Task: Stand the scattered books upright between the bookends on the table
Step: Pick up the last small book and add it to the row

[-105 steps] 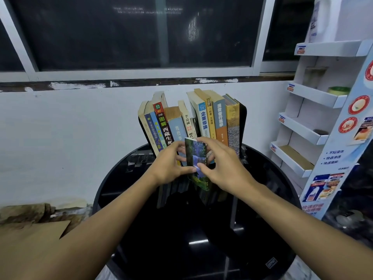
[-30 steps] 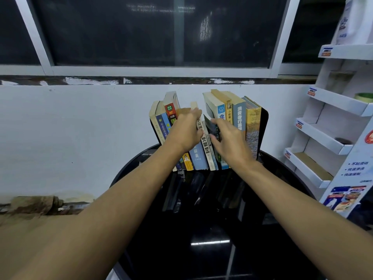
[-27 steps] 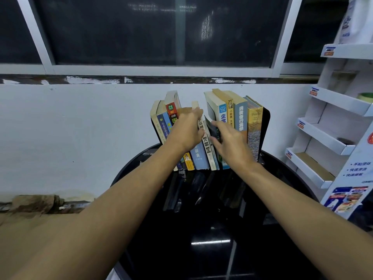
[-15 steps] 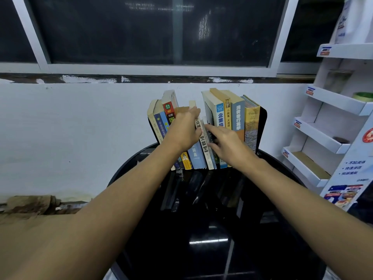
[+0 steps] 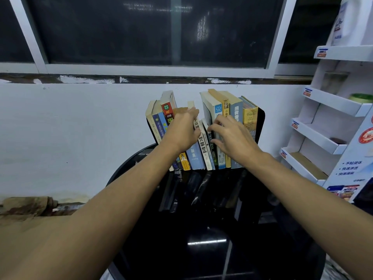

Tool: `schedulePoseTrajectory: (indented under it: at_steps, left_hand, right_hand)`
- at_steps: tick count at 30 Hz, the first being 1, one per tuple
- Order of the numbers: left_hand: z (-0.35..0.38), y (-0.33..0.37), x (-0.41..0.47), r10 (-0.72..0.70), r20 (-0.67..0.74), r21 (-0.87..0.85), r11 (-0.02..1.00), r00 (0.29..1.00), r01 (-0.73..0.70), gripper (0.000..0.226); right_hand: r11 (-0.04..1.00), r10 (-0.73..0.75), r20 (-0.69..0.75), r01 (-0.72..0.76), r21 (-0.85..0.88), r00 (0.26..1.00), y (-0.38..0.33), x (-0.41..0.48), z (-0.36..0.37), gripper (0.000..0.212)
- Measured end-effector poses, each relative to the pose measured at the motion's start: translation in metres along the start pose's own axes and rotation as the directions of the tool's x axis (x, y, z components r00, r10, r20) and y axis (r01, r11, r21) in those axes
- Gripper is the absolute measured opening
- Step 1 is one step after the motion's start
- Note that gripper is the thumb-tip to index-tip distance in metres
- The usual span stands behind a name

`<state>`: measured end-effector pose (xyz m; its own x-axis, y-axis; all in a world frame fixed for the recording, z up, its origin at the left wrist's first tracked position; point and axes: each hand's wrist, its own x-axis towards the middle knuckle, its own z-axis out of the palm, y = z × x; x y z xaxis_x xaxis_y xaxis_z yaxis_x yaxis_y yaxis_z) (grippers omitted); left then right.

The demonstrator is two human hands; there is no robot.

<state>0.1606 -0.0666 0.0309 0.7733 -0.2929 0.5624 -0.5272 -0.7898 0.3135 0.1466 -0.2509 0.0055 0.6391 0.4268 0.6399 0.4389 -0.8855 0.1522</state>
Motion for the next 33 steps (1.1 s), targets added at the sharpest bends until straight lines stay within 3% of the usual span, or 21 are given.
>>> schedulePoseTrajectory:
  at_steps: [13,20,33]
  left_hand:
    - [-0.004,0.005,-0.001,-0.034,0.024,0.014,0.999,0.999,0.034,0.038]
    - [-0.002,0.005,-0.001,-0.051,0.029,-0.001,0.999,0.998,0.051,0.042]
    - [0.0,0.009,0.002,-0.034,0.03,0.0,0.999,0.999,0.035,0.052]
  right_hand:
    - [0.985,0.016,-0.026,-0.021,-0.174,1.0,-0.002,0.002,0.015,0.034]
    - [0.985,0.039,-0.09,-0.054,-0.166,0.995,0.004,0.001,0.025,0.03]
    - [0.981,0.096,-0.068,-0.106,-0.166,0.993,0.004,-0.005,0.029,0.028]
